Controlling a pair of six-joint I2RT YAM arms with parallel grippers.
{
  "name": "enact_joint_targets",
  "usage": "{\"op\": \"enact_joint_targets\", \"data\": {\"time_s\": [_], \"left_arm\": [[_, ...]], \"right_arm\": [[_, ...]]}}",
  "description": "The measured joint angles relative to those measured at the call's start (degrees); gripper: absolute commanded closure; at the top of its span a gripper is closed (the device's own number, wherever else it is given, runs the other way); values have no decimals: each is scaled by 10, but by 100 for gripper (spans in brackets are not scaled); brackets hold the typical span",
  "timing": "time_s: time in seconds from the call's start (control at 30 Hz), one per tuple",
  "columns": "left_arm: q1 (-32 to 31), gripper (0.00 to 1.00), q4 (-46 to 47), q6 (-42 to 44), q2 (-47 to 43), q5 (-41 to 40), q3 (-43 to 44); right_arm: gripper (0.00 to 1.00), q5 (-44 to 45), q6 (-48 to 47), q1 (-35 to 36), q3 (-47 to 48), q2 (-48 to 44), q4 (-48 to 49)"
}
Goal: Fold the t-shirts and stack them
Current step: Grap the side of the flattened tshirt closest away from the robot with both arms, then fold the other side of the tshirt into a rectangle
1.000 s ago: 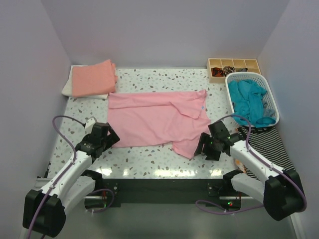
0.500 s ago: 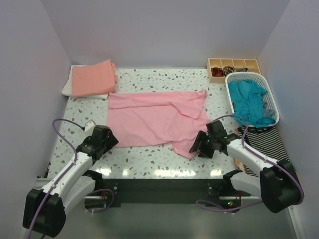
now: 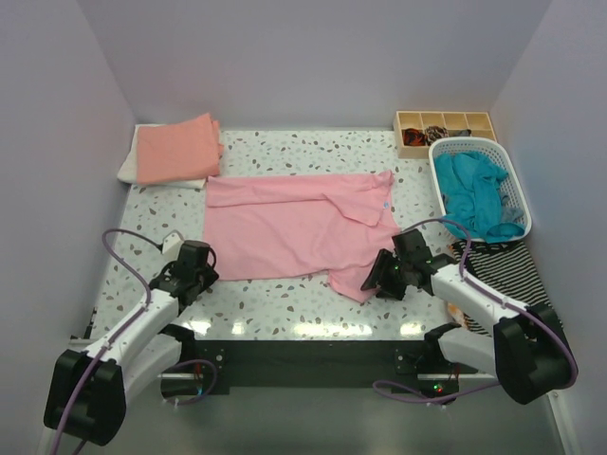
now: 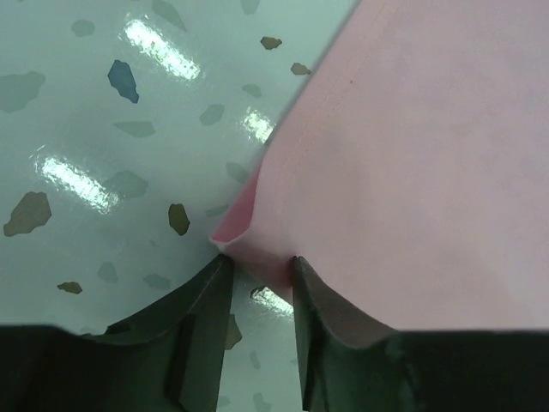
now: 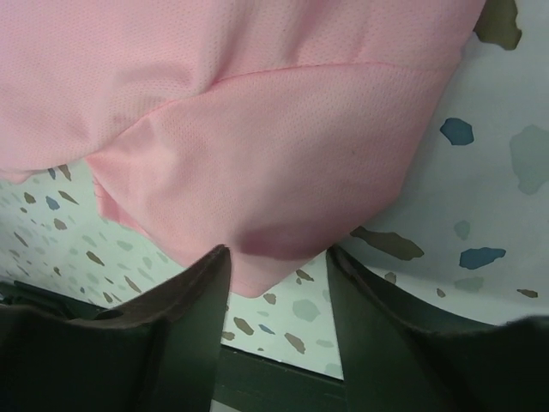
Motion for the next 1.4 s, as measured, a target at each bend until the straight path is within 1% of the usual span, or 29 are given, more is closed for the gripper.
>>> {"op": "enact_joint_targets", "data": {"time_s": [0.03, 0.07, 0.1, 0.13, 0.17, 0.2, 0.23, 0.33, 0.43, 0.63, 0.8, 1.0, 1.07, 1.23, 1.4], "left_arm": [[0, 70, 7, 0, 6, -2, -2], [0, 78, 12, -1, 9, -5, -2], [0, 82, 18, -1, 12, -7, -4], [0, 87, 24, -2, 15, -8, -6], [0, 94, 29, -1, 16, -10, -9], [0, 98, 33, 0, 16, -10, -10], [0, 100, 36, -1, 16, -11, -11], [0, 100, 37, 1, 16, -11, -12], [0, 100, 32, 6, 6, -7, -11], [0, 100, -2, 20, -33, 9, 16], [0, 100, -27, 31, -48, 17, 47], [0, 100, -57, 31, -61, 17, 48], [0, 100, -64, 31, -60, 14, 48], [0, 100, -63, 33, -44, 13, 55], [0, 100, -38, 49, -1, 13, 70]], "right_arm": [[57, 0, 0, 0, 0, 1, 1], [60, 0, -2, 0, 0, 2, 2], [72, 0, -3, 0, 0, 4, 3], [79, 0, -3, 1, 0, 5, 3], [87, 0, -4, 1, 0, 7, 5], [100, -1, -5, 1, 0, 9, 7], [100, 0, -4, 1, 0, 11, 9], [100, -2, -7, 1, 0, 10, 12], [100, 0, -8, 1, 2, -11, -2], [100, 16, -15, 1, 55, -101, -87], [100, 32, -20, 1, 79, -122, -143], [100, 81, -25, 1, 104, -143, -237], [100, 91, -28, 1, 115, -144, -250], [100, 91, -33, 1, 118, -119, -246], [100, 94, -42, 1, 139, -56, -227]]}}
